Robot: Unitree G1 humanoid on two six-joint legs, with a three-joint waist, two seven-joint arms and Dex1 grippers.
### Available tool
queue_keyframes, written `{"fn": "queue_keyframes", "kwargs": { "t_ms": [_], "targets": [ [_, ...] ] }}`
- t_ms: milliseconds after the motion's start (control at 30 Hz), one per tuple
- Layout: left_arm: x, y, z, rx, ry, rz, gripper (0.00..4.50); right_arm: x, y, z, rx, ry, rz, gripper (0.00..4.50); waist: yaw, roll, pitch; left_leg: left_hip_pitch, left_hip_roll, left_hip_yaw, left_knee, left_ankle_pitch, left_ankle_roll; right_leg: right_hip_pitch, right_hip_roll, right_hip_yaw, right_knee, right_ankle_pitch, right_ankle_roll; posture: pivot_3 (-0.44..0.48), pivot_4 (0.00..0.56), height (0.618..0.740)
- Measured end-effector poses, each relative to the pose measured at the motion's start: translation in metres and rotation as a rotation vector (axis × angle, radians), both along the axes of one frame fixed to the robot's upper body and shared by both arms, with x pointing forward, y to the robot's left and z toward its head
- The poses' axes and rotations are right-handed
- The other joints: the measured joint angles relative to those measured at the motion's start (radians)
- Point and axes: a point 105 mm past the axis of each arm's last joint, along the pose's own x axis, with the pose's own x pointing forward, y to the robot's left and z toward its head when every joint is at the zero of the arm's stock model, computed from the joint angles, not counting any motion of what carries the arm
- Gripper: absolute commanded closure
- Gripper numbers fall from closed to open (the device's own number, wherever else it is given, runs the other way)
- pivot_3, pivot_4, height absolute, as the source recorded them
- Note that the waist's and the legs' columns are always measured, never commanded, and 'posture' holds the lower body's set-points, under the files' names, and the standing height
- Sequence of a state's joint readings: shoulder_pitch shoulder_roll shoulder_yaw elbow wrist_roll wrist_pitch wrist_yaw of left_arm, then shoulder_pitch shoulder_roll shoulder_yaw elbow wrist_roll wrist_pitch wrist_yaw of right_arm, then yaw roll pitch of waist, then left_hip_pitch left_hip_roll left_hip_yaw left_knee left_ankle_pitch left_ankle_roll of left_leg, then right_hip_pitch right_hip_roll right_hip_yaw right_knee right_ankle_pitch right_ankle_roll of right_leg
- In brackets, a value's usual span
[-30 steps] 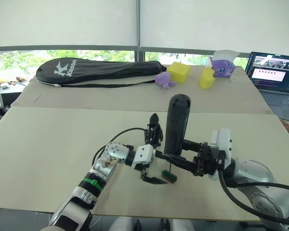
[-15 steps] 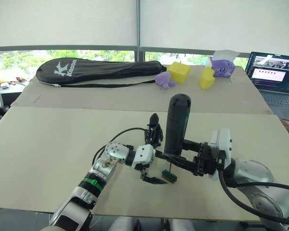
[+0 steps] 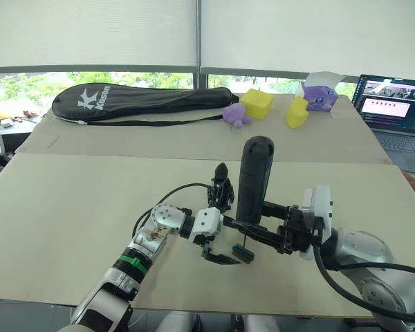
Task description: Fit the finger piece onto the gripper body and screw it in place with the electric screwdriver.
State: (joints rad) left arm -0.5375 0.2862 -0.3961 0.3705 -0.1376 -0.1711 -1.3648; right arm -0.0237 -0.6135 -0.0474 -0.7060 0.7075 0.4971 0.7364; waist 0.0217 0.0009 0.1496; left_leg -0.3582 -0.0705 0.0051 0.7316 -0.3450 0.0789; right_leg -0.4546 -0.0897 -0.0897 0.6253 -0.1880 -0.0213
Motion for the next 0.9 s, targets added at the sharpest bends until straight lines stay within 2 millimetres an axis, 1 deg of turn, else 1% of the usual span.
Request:
{"fn": "queue_keyframes", "kwargs": {
  "t_ms": [900],
  "targets": [
    [0.0, -0.0005, 0.0002, -0.002, -0.001, 0.001, 0.0, 0.0022, -0.0002, -0.0018, -0.011, 0.007, -0.018, 2.59, 0.0, 0.0, 0.0, 0.0, 0.0, 0.0, 0.0, 0.0, 0.0, 0.0, 0.0, 0.0, 0.0, 0.0, 0.0, 0.0, 0.15, 0.737]
  ]
}}
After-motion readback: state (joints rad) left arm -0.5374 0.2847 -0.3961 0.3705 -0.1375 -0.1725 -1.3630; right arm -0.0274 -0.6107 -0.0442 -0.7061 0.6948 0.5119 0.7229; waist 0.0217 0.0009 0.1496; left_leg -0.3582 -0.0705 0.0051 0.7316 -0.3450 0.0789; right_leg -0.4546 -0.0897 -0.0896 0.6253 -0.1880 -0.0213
